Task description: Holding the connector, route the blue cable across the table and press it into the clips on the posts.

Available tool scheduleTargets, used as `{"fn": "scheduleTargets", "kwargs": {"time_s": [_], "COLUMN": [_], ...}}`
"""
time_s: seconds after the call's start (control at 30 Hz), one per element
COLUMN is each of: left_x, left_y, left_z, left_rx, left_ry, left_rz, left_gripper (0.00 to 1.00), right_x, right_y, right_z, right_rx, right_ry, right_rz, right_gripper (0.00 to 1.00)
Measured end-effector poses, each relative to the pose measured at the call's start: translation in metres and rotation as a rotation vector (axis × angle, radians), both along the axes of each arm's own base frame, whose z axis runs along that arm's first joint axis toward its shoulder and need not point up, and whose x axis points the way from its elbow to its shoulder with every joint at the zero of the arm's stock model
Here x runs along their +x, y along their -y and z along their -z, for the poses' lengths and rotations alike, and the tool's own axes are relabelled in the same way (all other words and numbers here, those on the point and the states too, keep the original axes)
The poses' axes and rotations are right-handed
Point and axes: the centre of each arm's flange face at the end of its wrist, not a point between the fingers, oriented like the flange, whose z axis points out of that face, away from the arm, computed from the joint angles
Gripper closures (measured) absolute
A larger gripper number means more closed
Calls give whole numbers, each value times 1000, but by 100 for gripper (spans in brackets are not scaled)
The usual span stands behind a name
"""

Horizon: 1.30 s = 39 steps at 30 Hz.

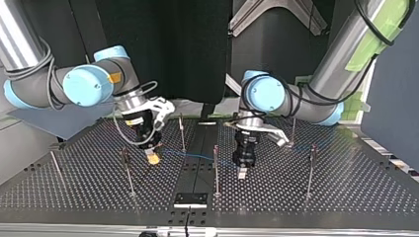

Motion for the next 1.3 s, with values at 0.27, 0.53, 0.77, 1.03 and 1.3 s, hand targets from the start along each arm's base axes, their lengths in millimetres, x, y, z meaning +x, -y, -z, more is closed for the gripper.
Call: {"fn": "scheduleTargets", "kwargs": {"time_s": [0.27, 0.53, 0.77, 1.03, 1.3], "left_x": [0, -2, -8, -20, -50], "left_y": [-3, 0, 3, 9, 11], "left_z": [2, 3, 8, 15, 12], "left_rx": [15, 20, 46, 76, 89], "left_ry": [-14, -22, -60, -122, -164], "left_rz": [-9, -6, -16, -55, -92], "left_gripper": [100, 90, 31, 0, 0], "right_x": [4, 8, 6, 7, 7], "right_y": [20, 29, 34, 34, 33], "right_z": [10, 5, 9, 10, 10], "right_rx": [-4, -19, -17, -13, -13], "right_ry": [-6, 2, -1, -2, -3], "right_rz": [7, -1, -2, -12, -13], "right_gripper": [100, 100, 100, 100, 100]}}
